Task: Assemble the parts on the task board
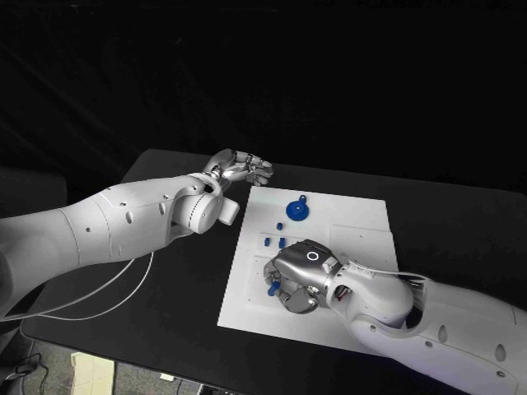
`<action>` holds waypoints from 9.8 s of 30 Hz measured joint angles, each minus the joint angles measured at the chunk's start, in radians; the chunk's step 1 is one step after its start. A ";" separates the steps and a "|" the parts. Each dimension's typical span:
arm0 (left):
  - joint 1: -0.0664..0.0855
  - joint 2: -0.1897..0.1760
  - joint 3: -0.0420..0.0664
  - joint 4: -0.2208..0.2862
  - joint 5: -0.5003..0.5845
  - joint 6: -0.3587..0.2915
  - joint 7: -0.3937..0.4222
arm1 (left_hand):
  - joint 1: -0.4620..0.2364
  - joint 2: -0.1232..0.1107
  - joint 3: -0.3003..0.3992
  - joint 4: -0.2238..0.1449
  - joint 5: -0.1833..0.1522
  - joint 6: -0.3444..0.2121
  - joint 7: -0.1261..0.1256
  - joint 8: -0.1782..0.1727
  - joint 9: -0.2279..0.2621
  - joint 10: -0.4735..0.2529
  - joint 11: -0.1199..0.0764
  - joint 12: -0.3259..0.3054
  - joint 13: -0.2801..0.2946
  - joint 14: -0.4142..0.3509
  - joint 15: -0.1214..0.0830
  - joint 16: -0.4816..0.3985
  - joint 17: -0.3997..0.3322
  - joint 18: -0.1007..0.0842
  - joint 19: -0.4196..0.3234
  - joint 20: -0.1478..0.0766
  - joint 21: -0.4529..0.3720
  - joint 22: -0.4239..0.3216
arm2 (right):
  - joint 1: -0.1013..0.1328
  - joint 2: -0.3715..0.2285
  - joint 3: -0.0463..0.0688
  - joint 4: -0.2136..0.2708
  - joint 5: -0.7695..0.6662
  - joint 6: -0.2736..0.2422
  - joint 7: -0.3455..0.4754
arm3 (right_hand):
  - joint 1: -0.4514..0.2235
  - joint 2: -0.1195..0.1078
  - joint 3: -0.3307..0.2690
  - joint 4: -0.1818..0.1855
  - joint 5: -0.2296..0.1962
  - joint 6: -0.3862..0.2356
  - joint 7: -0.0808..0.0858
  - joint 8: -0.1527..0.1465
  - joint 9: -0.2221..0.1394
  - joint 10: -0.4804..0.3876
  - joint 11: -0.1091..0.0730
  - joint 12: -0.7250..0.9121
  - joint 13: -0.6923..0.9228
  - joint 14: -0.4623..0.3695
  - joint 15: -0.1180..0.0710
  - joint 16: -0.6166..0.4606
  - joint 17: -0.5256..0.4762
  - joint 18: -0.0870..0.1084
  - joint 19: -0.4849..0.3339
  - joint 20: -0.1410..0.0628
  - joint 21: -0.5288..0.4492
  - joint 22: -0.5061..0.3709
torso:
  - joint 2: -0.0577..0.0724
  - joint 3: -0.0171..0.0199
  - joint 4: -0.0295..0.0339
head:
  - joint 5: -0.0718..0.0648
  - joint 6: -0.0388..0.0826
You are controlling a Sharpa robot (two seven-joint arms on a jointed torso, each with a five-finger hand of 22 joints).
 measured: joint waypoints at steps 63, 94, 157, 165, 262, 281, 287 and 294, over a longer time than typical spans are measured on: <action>0.000 -0.010 -0.001 -0.006 0.001 0.002 0.000 | 0.000 0.000 -0.003 0.003 0.000 0.000 0.000 0.004 -0.001 0.000 0.000 0.000 -0.001 0.004 0.004 -0.008 0.007 -0.001 0.000 0.000 -0.004 0.002 | 0.087 -0.283 0.066 0.154 0.444 -0.109 0.031 | -0.156 -0.057 -0.264 -0.001 0.097 -0.118 0.055 -0.079 -0.037 -0.065 0.022 -0.028 0.019 0.004 0.025 0.004 -0.005 -0.001 0.001 -0.001 -0.008 0.001 | -0.002 0.0019 -0.0032 | -0.041 0.021; -0.023 -0.038 -0.005 0.020 0.053 0.076 0.051 | -0.137 -0.026 -0.160 0.019 -0.027 -0.018 0.007 0.004 -0.011 -0.011 0.004 0.000 -0.016 -0.002 0.010 -0.061 0.056 -0.001 -0.009 0.009 -0.035 0.011 | 0.148 -0.431 0.000 0.117 0.943 0.332 -0.421 | -0.348 -0.027 -0.229 0.171 0.008 -0.120 0.002 -0.052 0.069 -0.115 -0.040 0.721 0.894 0.008 -0.042 0.112 0.093 0.029 0.021 -0.022 0.035 0.000 | -0.019 0.0117 -0.0210 | -0.127 0.023; -0.023 -0.034 -0.005 0.031 0.055 0.098 0.065 | -0.180 -0.025 -0.175 0.037 -0.027 -0.073 0.020 -0.017 -0.024 -0.011 0.004 0.000 -0.025 -0.014 0.021 -0.097 0.085 0.005 -0.025 0.018 -0.045 0.029 | 0.183 -0.328 -0.057 0.168 0.977 0.202 -0.455 | -0.417 0.124 -0.099 0.050 0.003 -0.066 -0.032 -0.054 0.075 -0.096 -0.065 0.777 0.974 0.003 -0.055 0.130 0.139 0.018 -0.010 -0.019 0.115 0.000 | -0.019 0.0084 -0.0198 | -0.123 0.006; -0.023 -0.034 -0.005 0.033 0.055 0.099 0.063 | -0.184 -0.021 -0.178 0.040 -0.027 -0.073 0.020 -0.017 -0.023 -0.011 0.004 0.000 -0.025 -0.014 0.021 -0.097 0.086 0.001 -0.025 0.018 -0.045 0.029 | 0.183 -0.274 -0.061 0.135 0.995 0.205 -0.461 | -0.431 0.120 -0.099 0.050 0.003 -0.066 -0.032 -0.054 0.073 -0.096 -0.065 0.777 0.974 0.004 -0.053 0.130 0.140 0.018 -0.010 -0.019 0.119 0.000 | -0.019 0.0060 -0.0191 | -0.118 0.002; -0.023 -0.037 -0.005 0.035 0.060 0.104 0.050 | -0.184 -0.013 -0.175 0.043 -0.027 -0.073 0.020 -0.013 -0.024 -0.011 0.004 0.000 -0.026 -0.018 0.025 -0.112 0.098 0.005 -0.025 0.018 -0.048 0.033 | 0.164 -0.250 -0.087 0.113 0.953 0.283 -0.394 | -0.450 0.160 -0.149 0.020 0.004 0.014 -0.028 -0.092 0.073 -0.085 -0.068 0.750 0.998 0.004 -0.061 0.115 0.160 0.034 -0.018 -0.021 0.120 0.000 | -0.018 0.0088 -0.0215 | -0.096 -0.010; -0.023 -0.038 -0.005 0.035 0.061 0.105 0.048 | -0.184 -0.013 -0.175 0.043 -0.027 -0.073 0.020 -0.010 -0.024 -0.011 0.004 0.000 -0.027 -0.018 0.025 -0.112 0.100 0.000 -0.025 0.018 -0.048 0.033 | 0.153 -0.227 -0.083 0.092 0.948 0.297 -0.418 | -0.455 0.155 -0.140 0.012 0.004 0.022 -0.030 -0.086 0.080 -0.082 -0.065 0.750 0.999 0.006 -0.059 0.115 0.161 0.034 -0.018 -0.021 0.120 0.000 | -0.018 0.0090 -0.0213 | -0.095 -0.014; -0.023 -0.038 -0.006 0.035 0.061 0.105 0.047 | -0.184 -0.013 -0.175 0.043 -0.027 -0.073 0.020 -0.010 -0.024 -0.011 0.004 0.000 -0.027 -0.018 0.025 -0.112 0.100 0.000 -0.025 0.018 -0.048 0.033 | 0.151 -0.226 -0.082 0.090 0.947 0.298 -0.420 | -0.455 0.155 -0.138 0.009 0.004 0.022 -0.030 -0.088 0.080 -0.082 -0.065 0.750 0.999 0.006 -0.058 0.115 0.161 0.034 -0.018 -0.021 0.120 0.000 | -0.018 0.0087 -0.0210 | -0.095 -0.016; -0.023 -0.039 -0.006 0.035 0.060 0.105 0.047 | -0.184 -0.013 -0.175 0.043 -0.027 -0.073 0.020 -0.010 -0.024 -0.011 0.004 0.000 -0.027 -0.018 0.025 -0.112 0.101 0.000 -0.025 0.018 -0.048 0.034 | 0.151 -0.226 -0.082 0.090 0.947 0.299 -0.420 | -0.450 0.161 -0.131 0.002 0.004 0.023 -0.032 -0.091 0.080 -0.082 -0.065 0.750 1.000 0.006 -0.058 0.115 0.161 0.035 -0.015 -0.017 0.123 0.000 | -0.018 0.0088 -0.0214 | -0.093 -0.017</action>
